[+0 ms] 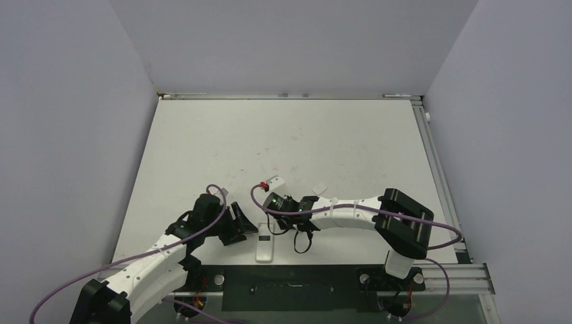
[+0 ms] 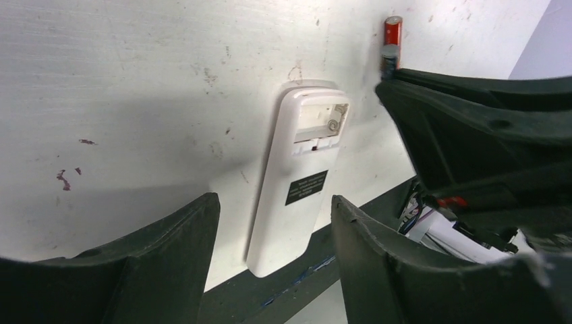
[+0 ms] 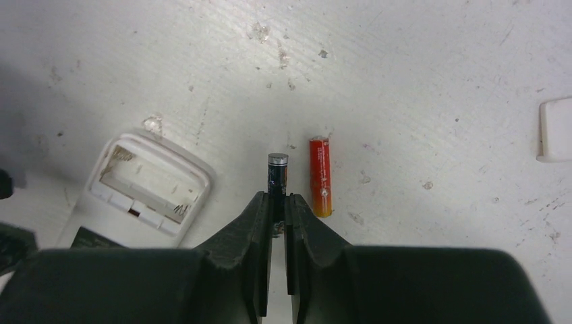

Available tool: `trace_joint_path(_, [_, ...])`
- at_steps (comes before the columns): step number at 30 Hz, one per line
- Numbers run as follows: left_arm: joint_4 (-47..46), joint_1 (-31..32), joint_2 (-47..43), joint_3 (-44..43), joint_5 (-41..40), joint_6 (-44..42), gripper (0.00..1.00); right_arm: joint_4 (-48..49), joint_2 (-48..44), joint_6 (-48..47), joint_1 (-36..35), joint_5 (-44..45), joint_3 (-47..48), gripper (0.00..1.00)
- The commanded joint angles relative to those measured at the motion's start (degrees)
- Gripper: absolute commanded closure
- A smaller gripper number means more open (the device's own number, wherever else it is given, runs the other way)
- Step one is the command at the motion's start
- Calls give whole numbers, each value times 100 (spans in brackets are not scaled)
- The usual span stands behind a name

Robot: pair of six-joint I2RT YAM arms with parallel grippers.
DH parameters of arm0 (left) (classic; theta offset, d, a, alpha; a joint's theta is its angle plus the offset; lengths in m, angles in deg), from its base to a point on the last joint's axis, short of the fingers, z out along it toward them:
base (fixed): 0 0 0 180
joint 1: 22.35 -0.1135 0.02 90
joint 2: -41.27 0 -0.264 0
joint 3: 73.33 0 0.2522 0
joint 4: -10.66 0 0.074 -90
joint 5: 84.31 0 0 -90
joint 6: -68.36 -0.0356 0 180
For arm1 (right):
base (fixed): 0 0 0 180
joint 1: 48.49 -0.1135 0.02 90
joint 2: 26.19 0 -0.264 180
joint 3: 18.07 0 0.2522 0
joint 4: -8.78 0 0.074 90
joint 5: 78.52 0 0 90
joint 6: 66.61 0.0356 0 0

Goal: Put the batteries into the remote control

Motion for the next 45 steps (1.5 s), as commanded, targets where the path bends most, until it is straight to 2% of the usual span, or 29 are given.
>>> trace_joint_path(1, [-759,-9,234,72,209,64,45,-5,-630,-367,-37,-277,-111,91])
trace_joint_path(7, [-1194,15,650,127,270,109,60,-19,-1133,-847,-27,-633,-360,91])
trace_joint_path(11, [-1568,98,856,203,353,262,64,-56,-1370,-974,-19,-741,-510,92])
trace_joint_path(21, [-2025,347,1038,241,277,568,66,-181,-1764,-1564,-21,-1249,-656,92])
trace_joint_path(32, [-2643,1088,1218,391,-54,1401,68,-560,-2094,-2091,52,-1402,-631,92])
trace_joint_path(37, [-2462,1356,967,381,-345,1590,68,-670,-2121,-2206,67,-1633,-599,92])
trace_joint_path(45, [-2004,1417,535,331,-600,1628,69,-761,-1992,-2504,101,-2076,-488,92])
